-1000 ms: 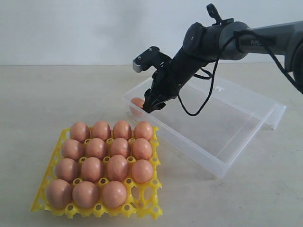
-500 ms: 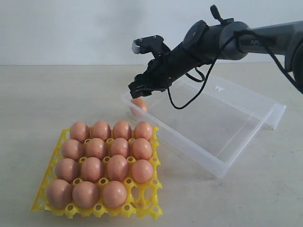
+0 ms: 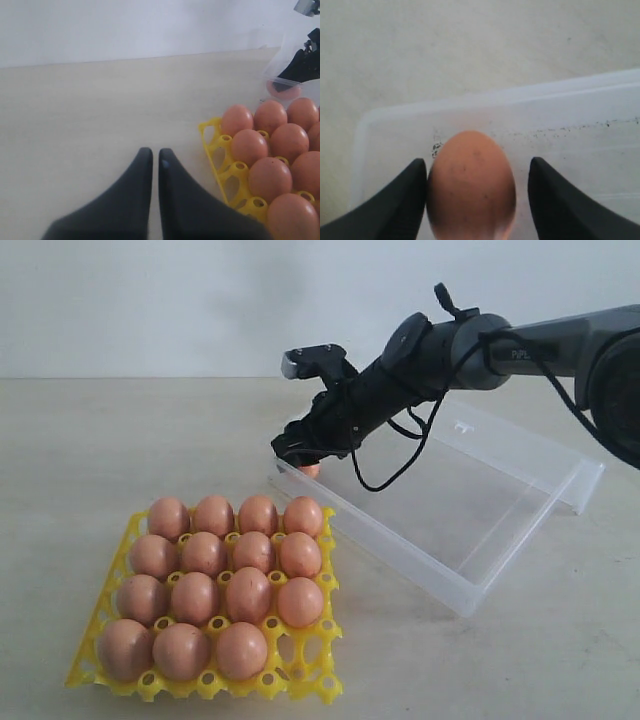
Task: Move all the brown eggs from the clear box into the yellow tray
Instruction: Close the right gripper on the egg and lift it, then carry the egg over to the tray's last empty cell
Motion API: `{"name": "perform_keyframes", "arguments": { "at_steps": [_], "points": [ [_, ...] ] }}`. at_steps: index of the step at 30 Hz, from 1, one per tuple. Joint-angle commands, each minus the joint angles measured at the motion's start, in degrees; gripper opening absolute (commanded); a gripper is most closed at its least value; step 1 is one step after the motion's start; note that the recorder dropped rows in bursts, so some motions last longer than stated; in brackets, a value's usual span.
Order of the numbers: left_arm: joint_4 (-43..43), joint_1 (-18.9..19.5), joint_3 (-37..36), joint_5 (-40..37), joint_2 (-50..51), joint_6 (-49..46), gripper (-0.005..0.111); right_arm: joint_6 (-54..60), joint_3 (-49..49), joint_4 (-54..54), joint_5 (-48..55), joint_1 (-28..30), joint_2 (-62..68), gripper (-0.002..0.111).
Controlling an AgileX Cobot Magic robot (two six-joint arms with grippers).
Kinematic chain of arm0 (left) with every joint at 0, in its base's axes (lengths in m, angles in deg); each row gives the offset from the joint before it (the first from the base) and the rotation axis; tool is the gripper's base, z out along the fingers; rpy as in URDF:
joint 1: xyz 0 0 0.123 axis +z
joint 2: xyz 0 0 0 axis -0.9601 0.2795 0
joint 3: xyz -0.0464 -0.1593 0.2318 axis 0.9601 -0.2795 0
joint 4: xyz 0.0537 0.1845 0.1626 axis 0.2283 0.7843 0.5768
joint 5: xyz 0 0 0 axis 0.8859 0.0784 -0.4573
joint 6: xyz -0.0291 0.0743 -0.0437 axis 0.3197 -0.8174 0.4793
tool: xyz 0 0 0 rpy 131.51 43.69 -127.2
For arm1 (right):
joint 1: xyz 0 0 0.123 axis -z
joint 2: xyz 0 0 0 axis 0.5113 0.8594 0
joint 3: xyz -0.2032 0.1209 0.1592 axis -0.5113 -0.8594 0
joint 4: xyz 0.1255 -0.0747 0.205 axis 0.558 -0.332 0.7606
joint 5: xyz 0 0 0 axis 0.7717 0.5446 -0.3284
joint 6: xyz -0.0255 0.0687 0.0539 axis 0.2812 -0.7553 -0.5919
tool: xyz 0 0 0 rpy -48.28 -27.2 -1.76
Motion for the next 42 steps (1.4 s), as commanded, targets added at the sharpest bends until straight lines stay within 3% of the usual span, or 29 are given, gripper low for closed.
{"name": "perform_keyframes", "arguments": {
  "at_steps": [1,13,15,19,27,35,39,42],
  "points": [
    [0.1,-0.2,-0.2,0.2,-0.2,-0.1,0.004,0.3,0.3,-0.1,-0.2,0.0,1.2,0.051],
    [0.1,-0.2,-0.2,0.2,-0.2,-0.1,0.004,0.3,0.3,-0.1,-4.3,0.0,1.6,0.049],
    [0.1,-0.2,-0.2,0.2,-0.2,-0.1,0.004,0.3,0.3,-0.1,-4.5,0.0,1.6,0.037],
    [0.1,-0.2,-0.2,0.2,-0.2,-0.1,0.004,0.3,0.3,-0.1,-3.9,0.0,1.6,-0.001],
    [0.1,-0.2,-0.2,0.2,-0.2,-0.1,0.004,-12.5,0.3,-1.1,0.6,0.0,-0.1,0.0],
    [0.1,-0.2,-0.2,0.2,-0.2,-0.1,0.004,-20.3,0.1,-3.0,-7.1,0.0,-6.8,0.0],
    [0.1,-0.2,-0.2,0.2,-0.2,-0.1,0.004,-27.1,-2.0,-15.7,-6.6,0.0,-9.6,0.0],
    [0.1,-0.2,-0.2,0.2,-0.2,-0.1,0.004,-38.7,-7.0,-29.1,-8.8,0.0,-12.3,0.0]
  ]
}}
